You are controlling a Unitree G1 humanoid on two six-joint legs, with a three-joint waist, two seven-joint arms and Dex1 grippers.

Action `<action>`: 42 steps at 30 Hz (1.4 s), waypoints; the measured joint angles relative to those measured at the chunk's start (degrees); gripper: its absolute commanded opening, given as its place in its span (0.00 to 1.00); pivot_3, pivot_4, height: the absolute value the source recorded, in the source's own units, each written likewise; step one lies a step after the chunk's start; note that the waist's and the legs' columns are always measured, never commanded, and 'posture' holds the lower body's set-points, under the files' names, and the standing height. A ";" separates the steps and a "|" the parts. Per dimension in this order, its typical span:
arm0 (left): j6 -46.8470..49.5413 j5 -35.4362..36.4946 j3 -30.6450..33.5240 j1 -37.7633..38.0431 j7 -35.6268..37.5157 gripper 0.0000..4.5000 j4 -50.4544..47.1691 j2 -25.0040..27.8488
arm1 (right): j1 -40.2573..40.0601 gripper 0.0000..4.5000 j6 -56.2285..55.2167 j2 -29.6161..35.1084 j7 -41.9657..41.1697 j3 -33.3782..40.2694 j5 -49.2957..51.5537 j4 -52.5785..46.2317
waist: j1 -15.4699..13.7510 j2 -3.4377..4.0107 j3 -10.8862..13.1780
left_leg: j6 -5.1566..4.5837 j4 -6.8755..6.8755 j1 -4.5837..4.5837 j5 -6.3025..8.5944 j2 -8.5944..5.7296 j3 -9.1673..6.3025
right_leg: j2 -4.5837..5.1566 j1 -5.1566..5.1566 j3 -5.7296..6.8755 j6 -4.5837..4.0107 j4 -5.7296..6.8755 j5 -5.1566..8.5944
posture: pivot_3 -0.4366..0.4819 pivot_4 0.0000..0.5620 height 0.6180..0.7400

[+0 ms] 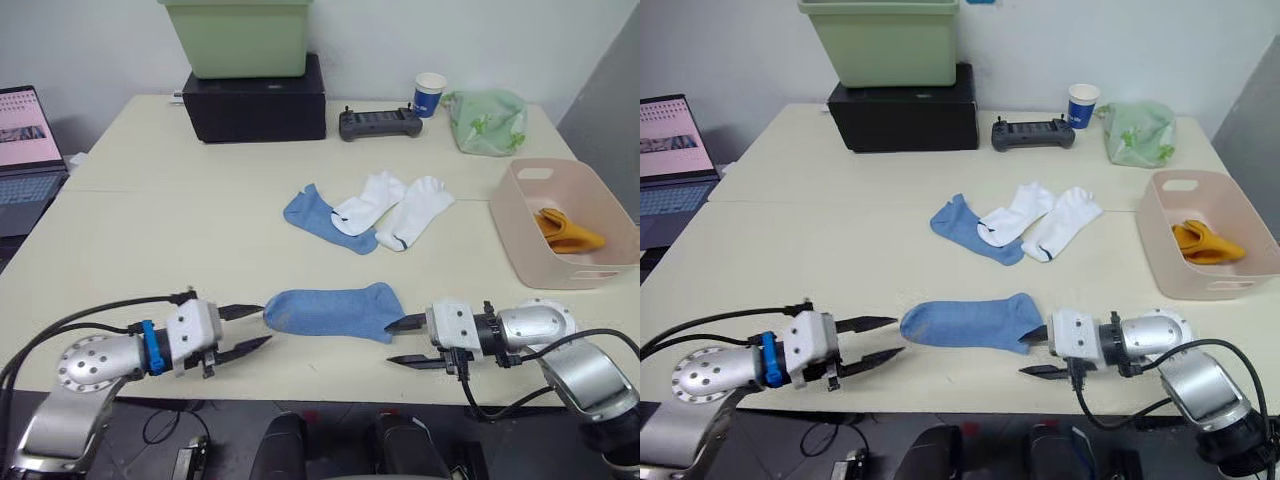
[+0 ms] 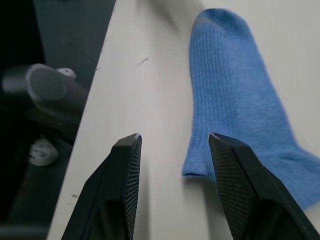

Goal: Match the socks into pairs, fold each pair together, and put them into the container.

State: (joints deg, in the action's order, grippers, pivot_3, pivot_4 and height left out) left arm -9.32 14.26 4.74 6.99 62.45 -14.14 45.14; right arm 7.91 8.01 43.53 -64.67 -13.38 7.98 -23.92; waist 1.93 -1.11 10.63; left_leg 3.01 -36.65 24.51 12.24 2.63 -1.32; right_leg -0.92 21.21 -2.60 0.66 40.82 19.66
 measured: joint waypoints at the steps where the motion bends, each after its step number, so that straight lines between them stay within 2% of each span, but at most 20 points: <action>1: -2.10 -1.24 -0.98 -0.67 0.18 0.51 1.14 -0.32 | -0.16 0.51 -1.58 -0.01 0.40 -0.45 -1.02 0.29 | -0.01 0.00 0.00 | 0.00 0.01 0.00 0.00 0.00 0.02 | -0.01 0.00 0.01 -0.01 0.02 0.00 | 0.48 0.27 1.00; 8: -14.25 -12.09 -7.66 -8.41 -2.69 0.51 12.86 -2.52 | 1.16 0.51 -12.43 -2.33 5.15 -4.15 -10.12 8.43 | -0.07 -0.01 0.00 | 0.00 0.01 0.03 0.00 -0.01 0.01 | -0.05 0.01 0.02 -0.04 0.07 -0.02 | 0.48 0.27 1.00; 14: -21.27 -14.72 -9.41 -10.71 -4.99 0.51 17.93 -2.50 | 2.75 0.51 -18.22 -2.54 5.96 -5.03 -12.99 12.44 | -0.22 0.00 -0.01 | 0.00 0.01 -0.06 0.00 0.00 -0.02 | -0.03 -0.12 0.03 -0.04 0.09 -0.02 | 0.48 0.27 1.00; 17: -22.62 -15.12 -10.22 -11.73 -5.59 0.37 19.60 -2.50 | 3.51 0.37 -19.87 -2.97 5.89 -5.54 -13.25 14.10 | -0.21 0.01 -0.02 | -0.01 0.01 -0.20 0.00 -0.01 0.01 | -0.04 -0.22 0.04 -0.04 0.14 -0.02 | 0.48 0.27 1.00; 21: -23.64 -16.36 -11.68 -13.24 -6.64 0.08 21.94 -2.60 | 5.16 0.05 -21.17 -4.79 5.99 -6.03 -13.44 17.09 | -0.18 0.01 -0.01 | -0.01 0.03 -0.52 0.00 0.00 0.00 | -0.04 -0.58 0.04 -0.03 0.10 -0.01 | 0.48 0.27 1.00; 22: -23.60 -16.31 -11.66 -13.44 -6.90 0.01 22.12 -2.59 | 5.24 0.00 -21.29 -4.79 5.96 -6.03 -13.44 17.45 | -0.19 0.01 -0.02 | -0.02 0.04 -0.55 0.01 0.00 -0.01 | -0.04 -0.64 0.04 -0.03 0.06 -0.01 | 0.48 0.27 1.00; 27: -22.59 -15.47 -11.61 -13.52 -6.90 0.00 22.43 -2.55 | 5.34 0.00 -21.85 -4.83 5.88 -6.01 -13.19 17.83 | -0.14 0.03 -0.03 | -0.01 0.14 -0.70 0.01 0.00 -0.01 | -0.03 -0.72 0.03 -0.03 0.05 -0.01 | 0.48 0.27 1.00; 31: -20.43 -13.63 -11.46 -11.67 -6.65 0.00 20.25 -2.38 | 5.31 0.00 -20.80 -4.63 4.80 -5.21 -9.17 16.95 | -0.09 0.03 -0.02 | -0.02 0.16 -0.69 0.01 0.02 -0.03 | -0.02 -0.72 0.02 -0.04 0.02 -0.01 | 0.48 0.27 1.00; 34: -14.14 -8.10 -11.44 -7.04 -4.50 0.00 12.86 -0.79 | 4.10 0.00 -15.36 -2.46 2.17 -3.41 -2.96 11.72 | -0.13 0.01 0.00 | -0.01 0.19 -0.64 0.01 0.06 -0.10 | -0.01 -0.71 -0.02 -0.04 -0.02 -0.01 | 0.48 0.27 1.00; 36: -7.87 -1.99 -11.09 -3.52 -2.02 0.00 5.02 2.57 | 2.76 0.00 -10.20 -0.29 0.50 -1.58 2.50 6.40 | -0.12 -0.04 0.03 | -0.01 0.24 -0.66 0.01 0.08 -0.16 | 0.00 -0.74 0.02 -0.05 -0.04 0.00 | 0.48 0.27 1.00; 38: 1.33 6.24 -9.31 -0.38 -0.19 0.00 -3.44 7.01 | 1.41 0.00 -3.02 2.15 -0.72 -0.16 9.05 0.44 | -0.13 -0.05 0.03 | -0.01 0.25 -0.71 0.00 0.08 -0.17 | 0.00 -0.79 0.04 -0.07 -0.01 0.02 | 0.48 0.27 1.00; 40: 16.05 19.28 -5.71 3.56 1.07 0.00 -11.99 15.22 | -0.93 0.00 7.30 6.78 -1.56 1.79 18.12 -6.26 | -0.09 -0.09 0.07 | -0.01 0.29 -0.81 0.00 0.08 -0.27 | 0.02 -0.89 0.08 -0.09 -0.05 0.04 | 0.48 0.27 1.00; 42: 27.10 28.53 -3.34 3.67 1.25 0.00 -15.38 19.54 | -1.09 0.00 15.35 7.94 -1.17 3.21 24.87 -8.65 | -0.11 -0.06 0.09 | -0.01 0.36 -1.05 0.01 0.06 -0.28 | 0.05 -1.07 0.04 0.16 -0.09 0.19 | 0.48 0.27 1.00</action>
State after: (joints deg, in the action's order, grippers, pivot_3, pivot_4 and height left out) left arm 17.78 42.79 1.40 10.66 63.70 -29.52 64.68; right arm 6.82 23.36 51.47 -65.84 -10.17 32.85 -32.57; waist 1.82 -1.17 10.72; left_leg 3.00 -36.29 23.47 12.25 2.69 -1.60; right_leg -0.87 20.14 -2.56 0.82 40.73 19.84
